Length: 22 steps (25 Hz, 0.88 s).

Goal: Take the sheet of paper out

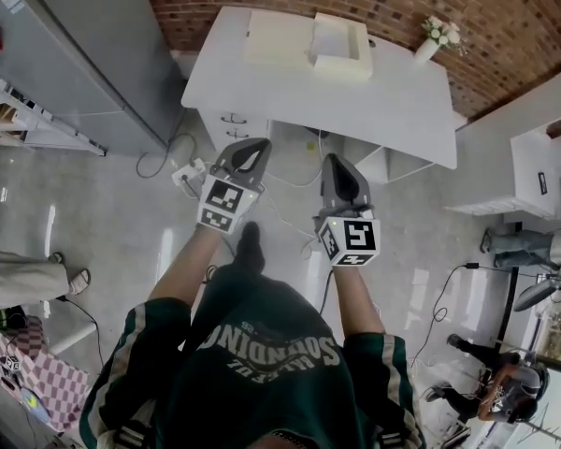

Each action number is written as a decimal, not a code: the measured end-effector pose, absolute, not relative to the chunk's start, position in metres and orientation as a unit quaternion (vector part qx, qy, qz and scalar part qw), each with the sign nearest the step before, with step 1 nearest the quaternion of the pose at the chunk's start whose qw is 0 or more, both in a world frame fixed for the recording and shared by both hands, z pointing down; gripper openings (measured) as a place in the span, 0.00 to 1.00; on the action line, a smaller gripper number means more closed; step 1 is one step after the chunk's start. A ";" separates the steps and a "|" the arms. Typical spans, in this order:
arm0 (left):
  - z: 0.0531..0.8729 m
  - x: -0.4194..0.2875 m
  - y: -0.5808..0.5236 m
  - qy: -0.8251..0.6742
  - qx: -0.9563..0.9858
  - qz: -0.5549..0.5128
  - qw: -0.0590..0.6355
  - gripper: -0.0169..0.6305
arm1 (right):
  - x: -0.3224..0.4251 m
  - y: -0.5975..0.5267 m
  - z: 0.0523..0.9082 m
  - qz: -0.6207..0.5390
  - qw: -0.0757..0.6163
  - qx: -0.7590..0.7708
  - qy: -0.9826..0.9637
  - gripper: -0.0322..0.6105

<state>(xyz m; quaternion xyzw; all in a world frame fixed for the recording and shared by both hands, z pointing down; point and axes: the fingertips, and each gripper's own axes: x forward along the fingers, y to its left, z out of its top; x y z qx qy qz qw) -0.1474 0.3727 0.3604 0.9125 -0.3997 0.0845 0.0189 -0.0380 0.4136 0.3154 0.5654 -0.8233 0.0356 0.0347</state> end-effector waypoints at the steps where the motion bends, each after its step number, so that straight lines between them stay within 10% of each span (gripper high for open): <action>1: 0.360 -0.148 0.363 -0.397 0.914 0.085 0.019 0.04 | -0.038 0.404 0.314 0.036 0.035 0.568 -0.821 0.05; 22: 0.378 -0.155 0.225 -0.351 0.932 0.087 0.014 0.04 | -0.046 0.273 0.317 0.028 0.034 0.609 -0.792 0.05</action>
